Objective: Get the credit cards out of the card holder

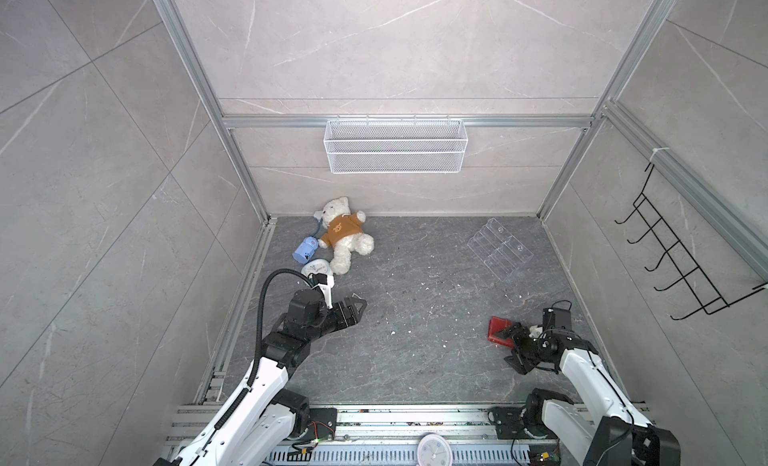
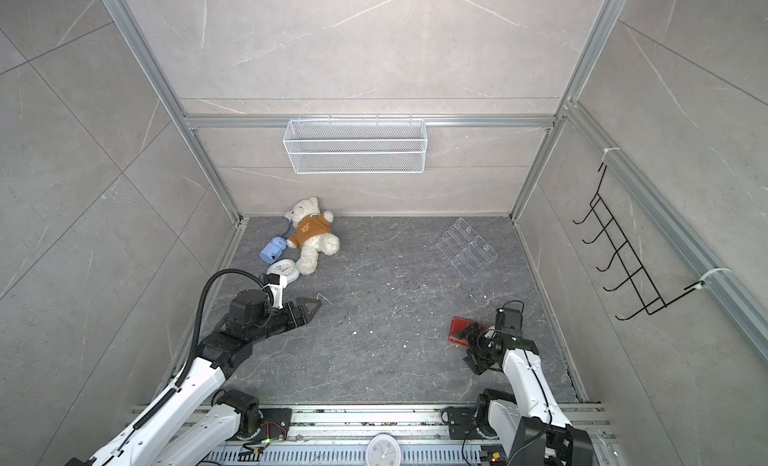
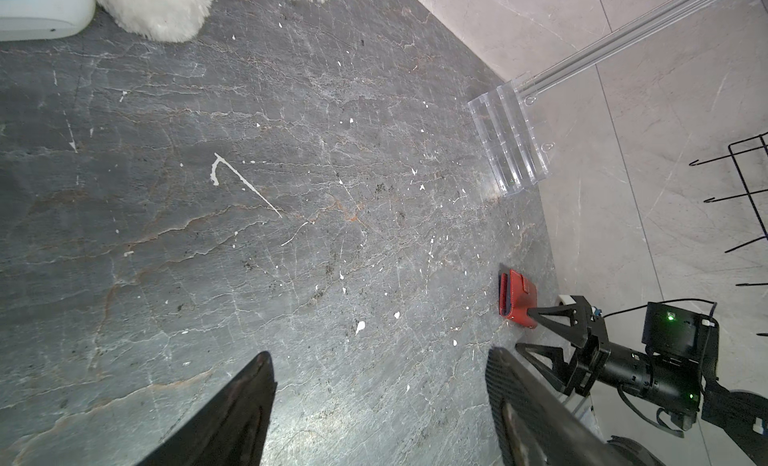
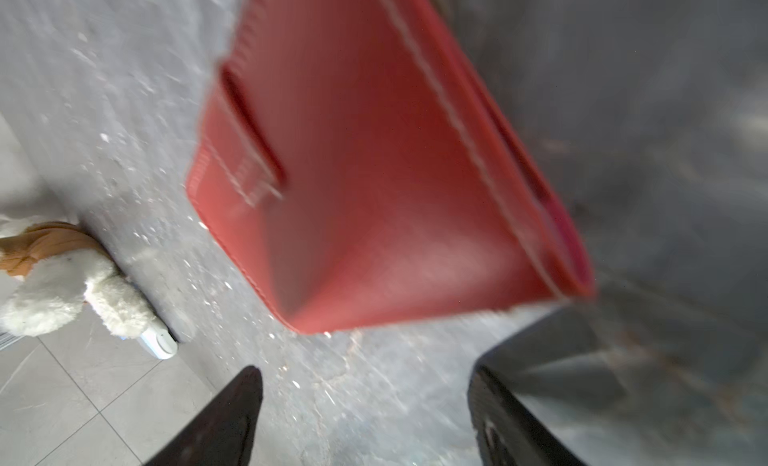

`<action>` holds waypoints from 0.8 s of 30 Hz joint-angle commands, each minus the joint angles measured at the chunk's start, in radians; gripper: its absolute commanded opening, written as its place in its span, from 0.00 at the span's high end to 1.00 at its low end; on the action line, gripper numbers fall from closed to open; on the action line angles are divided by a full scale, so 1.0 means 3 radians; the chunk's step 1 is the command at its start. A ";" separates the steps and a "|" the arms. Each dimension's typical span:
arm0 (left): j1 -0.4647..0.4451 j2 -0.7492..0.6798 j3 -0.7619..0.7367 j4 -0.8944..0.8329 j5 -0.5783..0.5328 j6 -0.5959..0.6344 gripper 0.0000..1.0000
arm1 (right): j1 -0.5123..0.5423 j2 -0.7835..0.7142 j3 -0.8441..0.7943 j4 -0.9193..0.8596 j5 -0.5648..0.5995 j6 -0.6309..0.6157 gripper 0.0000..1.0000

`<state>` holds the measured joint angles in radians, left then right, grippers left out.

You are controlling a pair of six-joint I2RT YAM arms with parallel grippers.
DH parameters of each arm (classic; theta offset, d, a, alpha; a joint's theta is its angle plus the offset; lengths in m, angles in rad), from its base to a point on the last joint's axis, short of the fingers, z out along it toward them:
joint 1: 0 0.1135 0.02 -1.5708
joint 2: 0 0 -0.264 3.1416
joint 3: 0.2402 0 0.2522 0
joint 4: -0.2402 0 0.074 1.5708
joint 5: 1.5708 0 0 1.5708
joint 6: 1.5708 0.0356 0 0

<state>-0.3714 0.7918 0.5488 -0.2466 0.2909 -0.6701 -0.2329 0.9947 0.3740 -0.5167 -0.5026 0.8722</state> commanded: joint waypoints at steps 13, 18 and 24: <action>-0.0014 0.0028 0.0063 0.0009 0.0029 0.0083 0.18 | 0.0013 0.0839 0.0061 0.0798 0.0665 0.0143 0.41; -0.0014 0.0050 0.0057 0.0013 0.0028 0.0091 0.19 | 0.0013 0.1018 0.0110 0.0902 0.0866 0.0156 0.50; -0.0017 0.0030 0.0061 -0.0018 0.0028 0.0117 0.19 | 0.0012 0.1344 0.0130 0.1134 0.0914 0.0171 0.68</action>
<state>-0.3714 0.8055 0.5488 -0.2592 0.2905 -0.6621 -0.2302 1.3239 0.4603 -0.1051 -0.3466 0.9249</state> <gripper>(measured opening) 0.816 0.337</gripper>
